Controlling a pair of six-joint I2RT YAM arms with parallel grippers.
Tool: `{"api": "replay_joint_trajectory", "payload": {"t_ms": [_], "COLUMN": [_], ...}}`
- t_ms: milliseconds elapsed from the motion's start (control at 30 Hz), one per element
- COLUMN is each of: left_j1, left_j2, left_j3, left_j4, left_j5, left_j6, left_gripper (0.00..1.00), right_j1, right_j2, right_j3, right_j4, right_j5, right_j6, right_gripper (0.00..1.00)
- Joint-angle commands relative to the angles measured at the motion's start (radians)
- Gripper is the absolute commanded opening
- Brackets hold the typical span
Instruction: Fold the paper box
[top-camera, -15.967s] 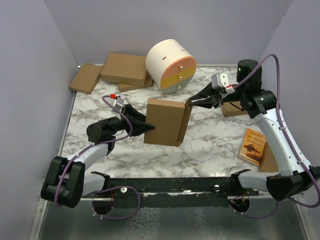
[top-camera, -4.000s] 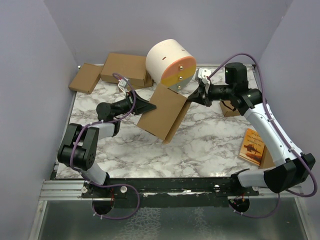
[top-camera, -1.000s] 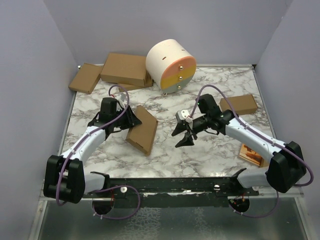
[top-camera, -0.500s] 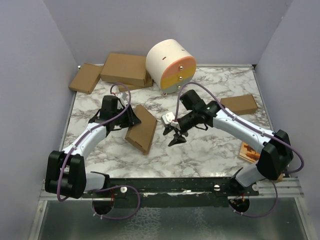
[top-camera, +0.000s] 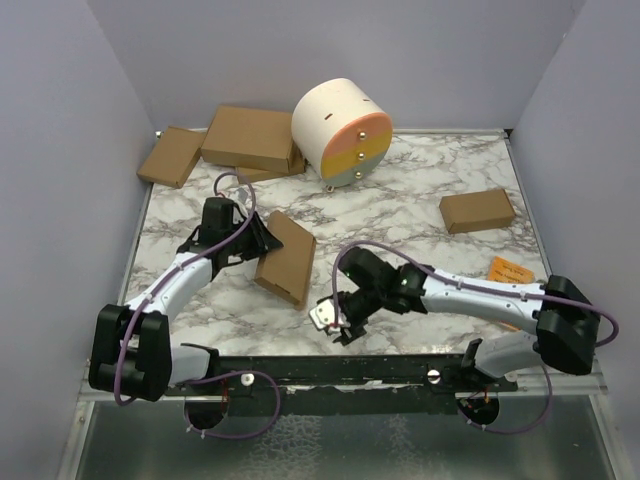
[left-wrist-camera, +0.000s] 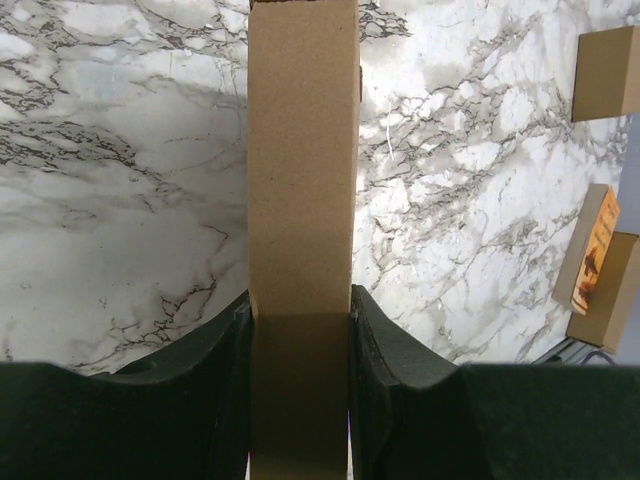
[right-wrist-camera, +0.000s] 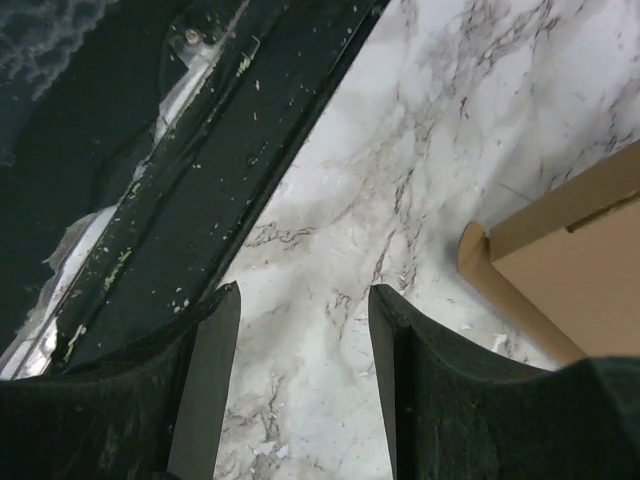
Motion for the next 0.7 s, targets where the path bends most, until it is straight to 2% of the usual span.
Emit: {"api": "replay_joint_trajectory", "payload": {"t_ms": [0,67,167,267,367,500,667], "left_j1": [0.015,0.029,0.068,0.106,0.128,0.152,0.162], "left_j2": [0.021,0.029,0.049,0.066,0.093,0.153,0.199], "left_j3": [-0.082,-0.104,-0.128,-0.132,-0.118,-0.088,-0.083], "left_j4": [-0.072,-0.046,-0.013,-0.003,0.002,-0.012,0.003], "left_j5": [-0.054,-0.027,0.035,0.081,0.123,0.165,0.229], "left_j6": [-0.040,-0.036,-0.027,-0.008,0.009,0.045,0.069], "left_gripper": [0.00,0.00,0.00,0.00,0.00,0.00,0.00], "right_j1": [0.056,0.062,0.086,0.103,0.103,0.103,0.094], "right_j2": [-0.032,-0.030,-0.015,0.024,0.070,0.109,0.197], "right_j3": [-0.159,-0.248,-0.346,-0.410,-0.486,-0.520,-0.483], "right_j4": [0.491,0.668,0.921,1.089,1.320,1.398,1.435], "right_j5": [0.259,0.310,0.372,0.402,0.411,0.335,0.396], "right_j6": [0.232,0.271,0.347,0.399,0.378,0.379,0.384], "right_gripper": [0.52,0.45,0.42,0.42,0.42,0.42,0.43]}}
